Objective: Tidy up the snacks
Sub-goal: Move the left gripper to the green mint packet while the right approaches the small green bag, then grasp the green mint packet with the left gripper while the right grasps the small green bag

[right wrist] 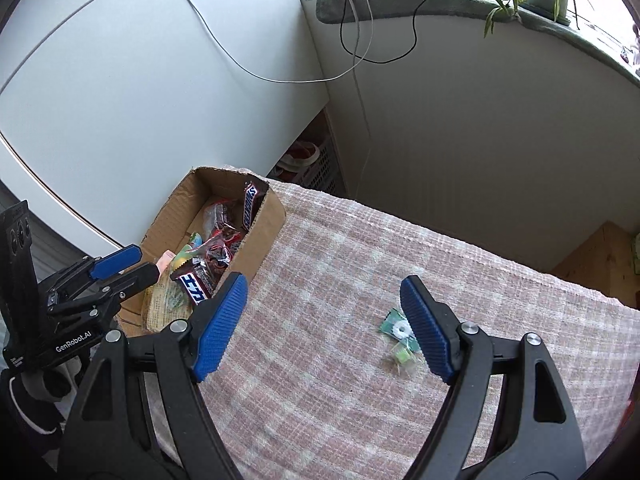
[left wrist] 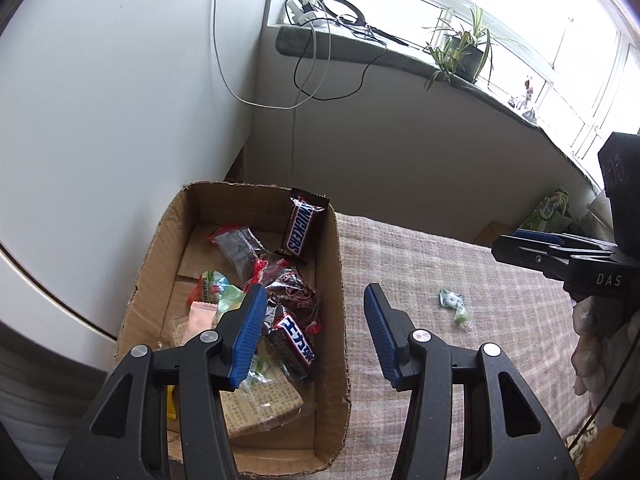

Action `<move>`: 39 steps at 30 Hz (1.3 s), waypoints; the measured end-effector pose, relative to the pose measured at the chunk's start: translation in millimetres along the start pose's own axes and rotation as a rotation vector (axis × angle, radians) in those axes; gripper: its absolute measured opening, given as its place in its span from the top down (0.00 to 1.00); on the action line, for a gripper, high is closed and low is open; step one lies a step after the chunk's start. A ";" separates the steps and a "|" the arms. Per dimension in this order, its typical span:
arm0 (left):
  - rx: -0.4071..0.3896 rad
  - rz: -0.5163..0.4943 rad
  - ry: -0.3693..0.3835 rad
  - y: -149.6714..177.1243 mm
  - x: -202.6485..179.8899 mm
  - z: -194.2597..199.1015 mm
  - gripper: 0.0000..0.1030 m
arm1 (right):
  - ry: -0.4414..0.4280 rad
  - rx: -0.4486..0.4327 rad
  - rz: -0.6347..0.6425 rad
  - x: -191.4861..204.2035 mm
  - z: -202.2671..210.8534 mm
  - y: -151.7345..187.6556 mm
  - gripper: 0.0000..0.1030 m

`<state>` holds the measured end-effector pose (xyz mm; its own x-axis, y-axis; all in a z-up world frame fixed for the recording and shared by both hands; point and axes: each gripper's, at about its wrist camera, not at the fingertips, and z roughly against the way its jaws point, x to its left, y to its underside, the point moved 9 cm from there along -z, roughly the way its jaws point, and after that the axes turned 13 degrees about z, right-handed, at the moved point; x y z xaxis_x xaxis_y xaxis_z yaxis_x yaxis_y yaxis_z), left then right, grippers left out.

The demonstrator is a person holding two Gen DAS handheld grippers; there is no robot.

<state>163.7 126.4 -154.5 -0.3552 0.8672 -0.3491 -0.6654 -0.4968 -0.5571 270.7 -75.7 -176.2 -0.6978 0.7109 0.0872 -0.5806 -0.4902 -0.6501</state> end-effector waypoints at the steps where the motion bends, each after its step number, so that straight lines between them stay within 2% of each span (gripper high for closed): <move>1: 0.006 -0.005 0.006 1.5 -4.8 -2.2 0.52 | 0.005 0.000 -0.010 -8.1 1.7 4.6 0.21; 9: 0.070 -0.072 0.074 15.2 -53.6 -24.7 0.52 | 0.015 0.032 -0.061 -43.7 -1.9 49.1 0.23; 10: 0.079 -0.080 0.084 16.5 -59.0 -27.6 0.52 | 0.014 0.042 -0.060 -44.7 -5.9 55.0 0.24; 12: 0.096 -0.091 0.104 18.4 -69.0 -34.5 0.52 | 0.004 0.067 -0.058 -42.8 -16.1 65.3 0.38; 13: 0.104 -0.099 0.112 19.4 -73.6 -38.1 0.52 | 0.002 0.076 -0.054 -42.3 -21.0 69.9 0.40; 15: 0.119 -0.114 0.128 21.9 -82.4 -45.3 0.53 | 0.005 0.086 -0.046 -40.7 -30.5 78.0 0.42; 18: 0.157 -0.117 0.154 28.0 -92.3 -59.5 0.61 | 0.004 0.094 -0.047 -40.0 -44.3 86.8 0.43; 25: 0.223 -0.147 0.181 46.3 -110.3 -91.0 0.67 | -0.002 0.106 -0.044 -40.9 -72.8 95.9 0.49; 27: 0.229 -0.157 0.186 49.3 -115.4 -97.4 0.68 | -0.001 0.111 -0.037 -39.8 -78.0 96.6 0.56; 31: 0.248 -0.150 0.198 52.7 -121.3 -109.2 0.68 | 0.016 0.117 -0.015 -38.8 -85.4 96.5 0.60; 36: 0.271 -0.170 0.218 58.8 -132.4 -120.6 0.68 | 0.024 0.125 -0.022 -45.4 -90.1 96.4 0.74; 39: 0.292 -0.189 0.231 64.1 -137.2 -125.0 0.68 | 0.036 0.126 -0.019 -50.9 -87.7 98.1 0.75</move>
<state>251.8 -28.7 -236.5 -0.0745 0.8949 -0.4399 -0.8750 -0.2703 -0.4016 286.1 -115.7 -310.6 -0.6719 0.7374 0.0696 -0.6434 -0.5345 -0.5480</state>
